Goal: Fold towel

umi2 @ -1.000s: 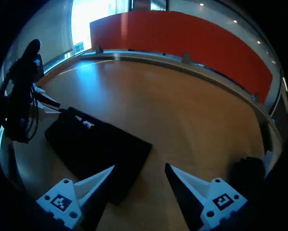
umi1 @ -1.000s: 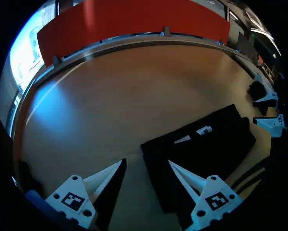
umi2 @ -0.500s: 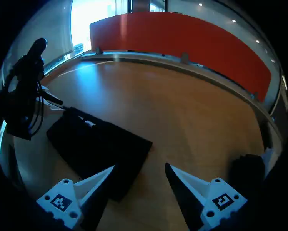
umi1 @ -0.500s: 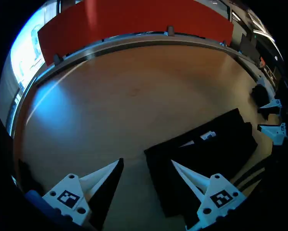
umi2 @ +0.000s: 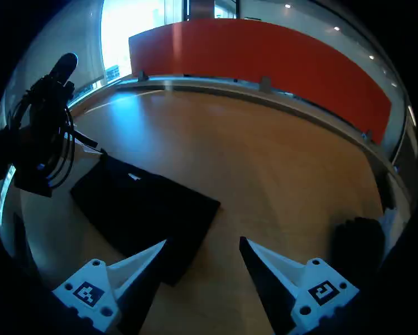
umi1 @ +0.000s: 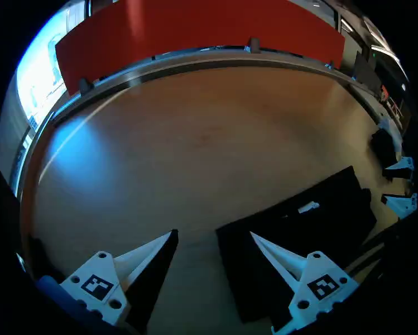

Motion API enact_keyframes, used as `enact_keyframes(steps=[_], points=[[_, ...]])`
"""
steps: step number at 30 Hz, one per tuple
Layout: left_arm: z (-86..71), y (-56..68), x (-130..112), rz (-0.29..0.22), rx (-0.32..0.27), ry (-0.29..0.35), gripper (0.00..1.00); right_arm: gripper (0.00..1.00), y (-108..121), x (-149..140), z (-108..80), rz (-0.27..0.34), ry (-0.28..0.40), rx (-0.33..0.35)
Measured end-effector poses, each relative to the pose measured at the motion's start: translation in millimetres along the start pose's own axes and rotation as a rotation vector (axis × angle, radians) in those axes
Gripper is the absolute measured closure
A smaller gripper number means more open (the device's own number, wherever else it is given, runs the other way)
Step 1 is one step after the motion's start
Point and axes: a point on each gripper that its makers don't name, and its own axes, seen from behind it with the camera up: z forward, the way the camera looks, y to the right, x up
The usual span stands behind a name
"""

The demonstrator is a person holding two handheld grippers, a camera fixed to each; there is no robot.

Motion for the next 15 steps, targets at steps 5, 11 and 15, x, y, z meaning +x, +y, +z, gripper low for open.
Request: enact_keyframes(steps=[5,11,15], points=[[3.6,-0.2,0.9,-0.002,0.006,-0.012,0.16,0.09,0.3,-1.0,-3.6,0.001,0.004,0.0],[1.1,1.4,-2.2,-0.022,0.002,-0.018,0.16,0.09,1.0,-4.3,-7.0,-0.003,0.006,0.002],[-3.3,1.9,-9.6,-0.032,-0.002,-0.021,0.16,0.09,2.1,-5.8,-6.8,-0.002,0.005,0.003]])
